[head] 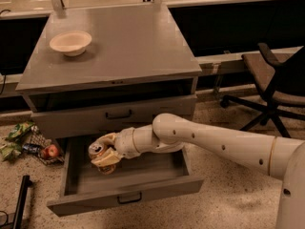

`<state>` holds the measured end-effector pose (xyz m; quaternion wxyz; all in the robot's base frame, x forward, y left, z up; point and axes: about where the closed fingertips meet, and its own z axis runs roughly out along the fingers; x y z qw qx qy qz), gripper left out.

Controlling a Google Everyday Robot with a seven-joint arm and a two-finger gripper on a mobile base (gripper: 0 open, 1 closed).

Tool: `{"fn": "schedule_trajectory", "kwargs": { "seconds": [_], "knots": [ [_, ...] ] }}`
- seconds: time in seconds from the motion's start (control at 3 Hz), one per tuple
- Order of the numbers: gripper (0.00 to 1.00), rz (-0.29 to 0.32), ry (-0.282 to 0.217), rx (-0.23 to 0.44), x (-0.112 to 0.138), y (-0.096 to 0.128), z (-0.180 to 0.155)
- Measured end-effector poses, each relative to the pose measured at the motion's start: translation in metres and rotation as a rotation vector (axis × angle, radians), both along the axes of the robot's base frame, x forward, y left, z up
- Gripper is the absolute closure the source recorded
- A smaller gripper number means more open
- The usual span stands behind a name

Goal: Place orange can into middle drawer

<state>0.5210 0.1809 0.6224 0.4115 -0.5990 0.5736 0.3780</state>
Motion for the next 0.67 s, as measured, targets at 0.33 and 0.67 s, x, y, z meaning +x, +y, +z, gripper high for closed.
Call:
{"fn": "schedule_trajectory", "kwargs": {
  "seconds": [0.33,0.67],
  "knots": [
    [1.0,-0.007,-0.019,-0.014,0.002,0.001,-0.038],
    [1.0,-0.015,-0.045,-0.043,0.009,0.002,-0.079]
  ]
}}
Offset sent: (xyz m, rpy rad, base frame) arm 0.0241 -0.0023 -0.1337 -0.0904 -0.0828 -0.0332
